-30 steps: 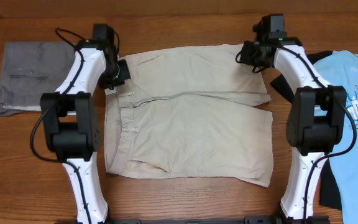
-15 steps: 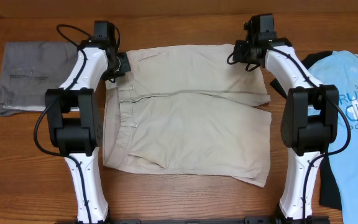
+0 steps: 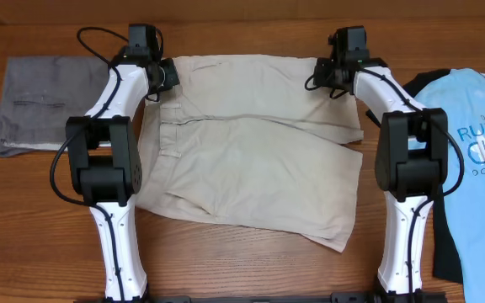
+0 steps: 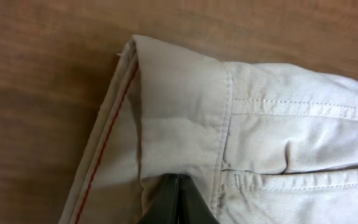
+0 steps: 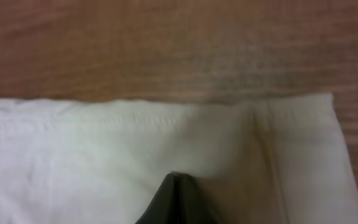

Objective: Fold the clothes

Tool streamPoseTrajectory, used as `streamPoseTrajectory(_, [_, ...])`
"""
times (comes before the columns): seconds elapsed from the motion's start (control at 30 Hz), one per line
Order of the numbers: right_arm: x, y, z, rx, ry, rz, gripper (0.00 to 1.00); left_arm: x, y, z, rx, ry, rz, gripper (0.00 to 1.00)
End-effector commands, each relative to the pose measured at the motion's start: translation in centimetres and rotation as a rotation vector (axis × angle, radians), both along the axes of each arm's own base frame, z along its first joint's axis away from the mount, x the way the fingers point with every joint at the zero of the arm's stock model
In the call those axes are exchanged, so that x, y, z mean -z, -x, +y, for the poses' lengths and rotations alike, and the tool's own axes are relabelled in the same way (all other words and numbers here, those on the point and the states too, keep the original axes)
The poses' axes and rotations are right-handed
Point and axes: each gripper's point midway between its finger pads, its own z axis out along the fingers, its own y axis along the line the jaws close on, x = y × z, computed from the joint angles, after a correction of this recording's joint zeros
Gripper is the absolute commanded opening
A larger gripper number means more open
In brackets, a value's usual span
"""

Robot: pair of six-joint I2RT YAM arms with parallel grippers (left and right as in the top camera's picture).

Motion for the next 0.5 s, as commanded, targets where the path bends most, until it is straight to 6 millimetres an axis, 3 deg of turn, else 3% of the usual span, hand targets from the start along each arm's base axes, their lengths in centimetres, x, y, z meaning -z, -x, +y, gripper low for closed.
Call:
streamPoseTrajectory(0.0, [7.5, 1.9, -0.3, 0.003, 0.024, 0.116, 0.04, 10.9, 4.9, 0.0, -0.003, 0.001, 0.227, 0.04])
streamPoseTrajectory(0.13, [10.0, 0.8, -0.2, 0.006, 0.018, 0.071, 0.04, 10.4, 3.3, -0.1, -0.002, 0.003, 0.158, 0.04])
streamPoseTrajectory(0.27, [10.5, -0.3, -0.1, 0.009, 0.010, 0.017, 0.04, 9.8, 1.9, -0.3, 0.003, 0.013, 0.095, 0.04])
streamPoseTrajectory(0.37, [8.7, -1.8, 0.1, 0.008, 0.006, -0.035, 0.07, 7.9, 1.0, -0.7, 0.047, 0.018, 0.073, 0.04])
streamPoseTrajectory(0.47, [4.9, -3.4, 0.1, 0.007, 0.003, -0.080, 0.13, 2.9, -0.8, -0.6, 0.082, -0.010, 0.025, 0.09])
